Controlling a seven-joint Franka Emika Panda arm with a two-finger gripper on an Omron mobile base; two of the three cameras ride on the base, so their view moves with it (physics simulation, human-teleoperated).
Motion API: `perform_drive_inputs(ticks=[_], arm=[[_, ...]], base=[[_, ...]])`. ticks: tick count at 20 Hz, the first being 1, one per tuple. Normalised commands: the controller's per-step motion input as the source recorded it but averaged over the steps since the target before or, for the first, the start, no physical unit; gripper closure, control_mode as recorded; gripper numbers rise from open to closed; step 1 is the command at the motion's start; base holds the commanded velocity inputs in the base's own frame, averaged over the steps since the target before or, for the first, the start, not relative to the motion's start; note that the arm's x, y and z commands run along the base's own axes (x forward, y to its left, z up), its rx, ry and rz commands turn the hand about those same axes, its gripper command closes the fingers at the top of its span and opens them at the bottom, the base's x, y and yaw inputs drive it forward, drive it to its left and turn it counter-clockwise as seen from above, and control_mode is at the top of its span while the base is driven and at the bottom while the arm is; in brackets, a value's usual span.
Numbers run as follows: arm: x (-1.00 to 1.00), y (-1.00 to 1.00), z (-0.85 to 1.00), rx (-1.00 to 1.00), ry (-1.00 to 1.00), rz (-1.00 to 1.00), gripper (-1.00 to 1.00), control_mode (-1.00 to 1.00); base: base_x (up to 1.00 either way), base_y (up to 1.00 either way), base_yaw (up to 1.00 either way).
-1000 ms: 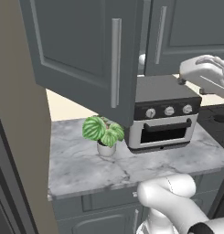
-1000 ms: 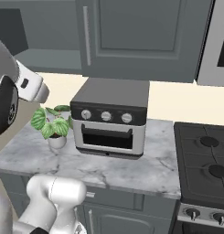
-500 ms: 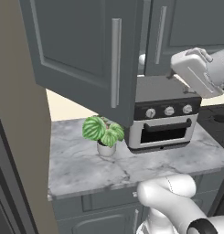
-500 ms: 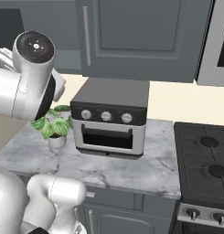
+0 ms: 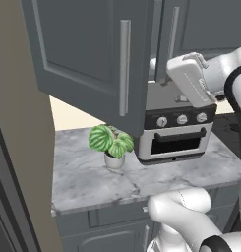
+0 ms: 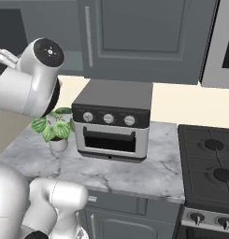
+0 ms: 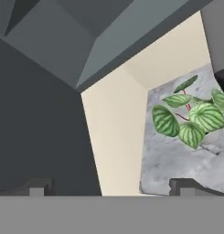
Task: Open the cabinet and move the ladle to the pot. Then close the cabinet.
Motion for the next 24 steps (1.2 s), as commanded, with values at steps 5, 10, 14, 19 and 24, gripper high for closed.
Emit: perform_drive_inputs(ticks=[5, 10, 14, 19, 24], arm=[[0.10, 0.42, 0.00, 0.04, 0.00, 0.13, -1.00, -1.00], [0.08, 0.40, 0.00, 0.02, 0.00, 0.11, -1.00, -1.00], [0.00, 0.36, 0.00, 0.00, 0.00, 0.11, -1.00, -1.00], [0.00, 0.33, 0.00, 0.01, 0.00, 0.11, -1.00, -1.00], [-0.05, 0.38, 0.00, 0.00, 0.00, 0.11, -1.00, -1.00]], base=[[0.00, 0.00, 0.00], [0.00, 0.00, 0.00], [0.00, 0.00, 0.00], [0.00, 0.00, 0.00], [0.00, 0.00, 0.00]])
